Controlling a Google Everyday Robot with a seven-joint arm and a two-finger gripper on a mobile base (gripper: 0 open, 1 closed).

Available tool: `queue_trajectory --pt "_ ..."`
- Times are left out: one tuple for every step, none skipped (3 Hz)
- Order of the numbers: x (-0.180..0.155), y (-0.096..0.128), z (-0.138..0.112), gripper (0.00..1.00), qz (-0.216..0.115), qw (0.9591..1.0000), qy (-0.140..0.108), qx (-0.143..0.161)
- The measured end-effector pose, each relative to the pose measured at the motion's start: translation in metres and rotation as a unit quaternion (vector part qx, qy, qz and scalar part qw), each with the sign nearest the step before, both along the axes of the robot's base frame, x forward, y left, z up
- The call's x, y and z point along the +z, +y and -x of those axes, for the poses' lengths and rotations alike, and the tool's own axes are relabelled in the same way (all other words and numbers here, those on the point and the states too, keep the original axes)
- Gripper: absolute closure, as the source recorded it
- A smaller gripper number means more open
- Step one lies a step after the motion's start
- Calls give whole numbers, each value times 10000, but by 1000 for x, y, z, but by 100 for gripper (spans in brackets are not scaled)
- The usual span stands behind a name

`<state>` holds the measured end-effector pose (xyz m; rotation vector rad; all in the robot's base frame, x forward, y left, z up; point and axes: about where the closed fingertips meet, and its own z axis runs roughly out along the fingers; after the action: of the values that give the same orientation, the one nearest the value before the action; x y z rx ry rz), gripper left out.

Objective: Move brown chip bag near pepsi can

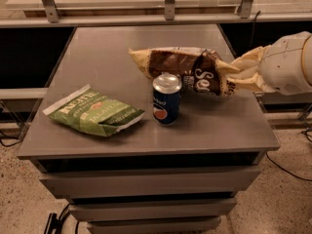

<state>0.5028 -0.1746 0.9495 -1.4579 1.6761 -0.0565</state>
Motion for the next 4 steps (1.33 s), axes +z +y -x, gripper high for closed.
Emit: queue_trajectory --pt "-4 4 -2 59 -35 10000 43 13" --pt "-7 7 -5 36 -68 9999 75 34" --pt "-11 11 -7 12 -82 9999 104 66" --pt "-15 15 -9 0 -47 9997 200 146"
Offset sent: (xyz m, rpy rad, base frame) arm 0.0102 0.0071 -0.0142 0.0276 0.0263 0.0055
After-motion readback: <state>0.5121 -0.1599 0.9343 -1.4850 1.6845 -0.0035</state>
